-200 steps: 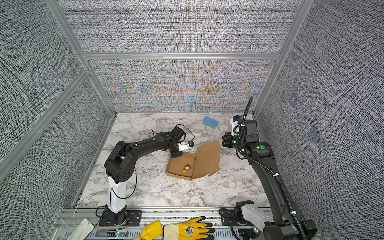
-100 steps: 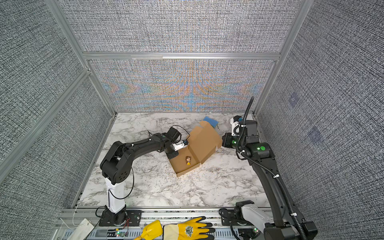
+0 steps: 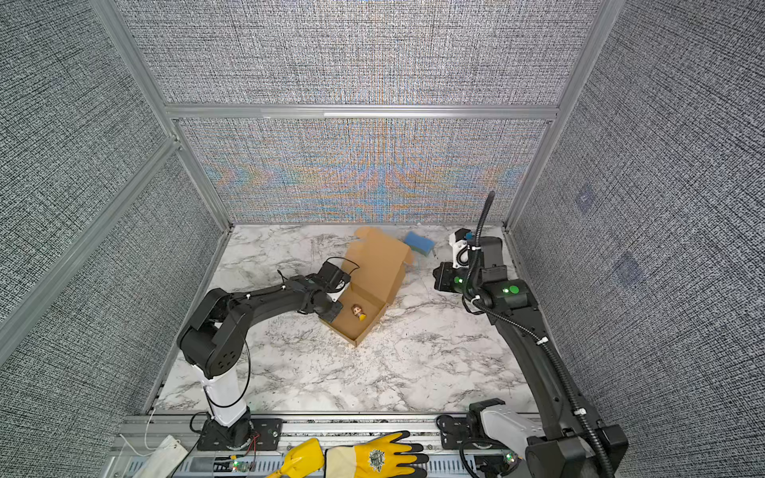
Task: Fold the paper box
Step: 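Push the box wall with the left gripper, turning the box toward the sponge, then move both grippers to the box's upright lid flap edges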
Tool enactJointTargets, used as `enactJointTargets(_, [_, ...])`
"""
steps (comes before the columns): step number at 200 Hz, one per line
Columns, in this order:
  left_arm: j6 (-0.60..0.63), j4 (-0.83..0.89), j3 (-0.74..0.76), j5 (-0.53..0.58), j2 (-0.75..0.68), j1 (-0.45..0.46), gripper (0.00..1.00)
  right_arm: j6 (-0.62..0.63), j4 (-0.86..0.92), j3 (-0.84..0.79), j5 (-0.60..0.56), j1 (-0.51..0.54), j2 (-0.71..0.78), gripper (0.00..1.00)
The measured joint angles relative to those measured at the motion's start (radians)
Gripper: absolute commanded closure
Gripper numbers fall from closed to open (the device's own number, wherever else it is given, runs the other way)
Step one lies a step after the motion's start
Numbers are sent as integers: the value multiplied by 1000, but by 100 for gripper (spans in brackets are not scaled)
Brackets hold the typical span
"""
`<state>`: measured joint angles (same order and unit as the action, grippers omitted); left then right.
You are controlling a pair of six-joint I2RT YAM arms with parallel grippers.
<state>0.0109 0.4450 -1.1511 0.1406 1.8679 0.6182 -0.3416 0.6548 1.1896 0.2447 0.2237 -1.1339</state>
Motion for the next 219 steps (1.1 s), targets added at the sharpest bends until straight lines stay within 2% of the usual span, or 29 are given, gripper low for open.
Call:
enactJointTargets(35, [-177,-44,46,10,-21,-1,80,-26,-48,-13,-5,68,-41,90])
enactJointTargets(89, [-385,-82,89,-11,-82,0,68,-47,-109,-13,-28,132,-98,90])
enactJointTargets(176, [-504,-183,209,-105,-185,25,61,-66,-151,-42,-50,153,-114,90])
enactJointTargets(219, [-534,-237,238,-149,-206,67,53,-68,-174,-68,-53,157,-119,90])
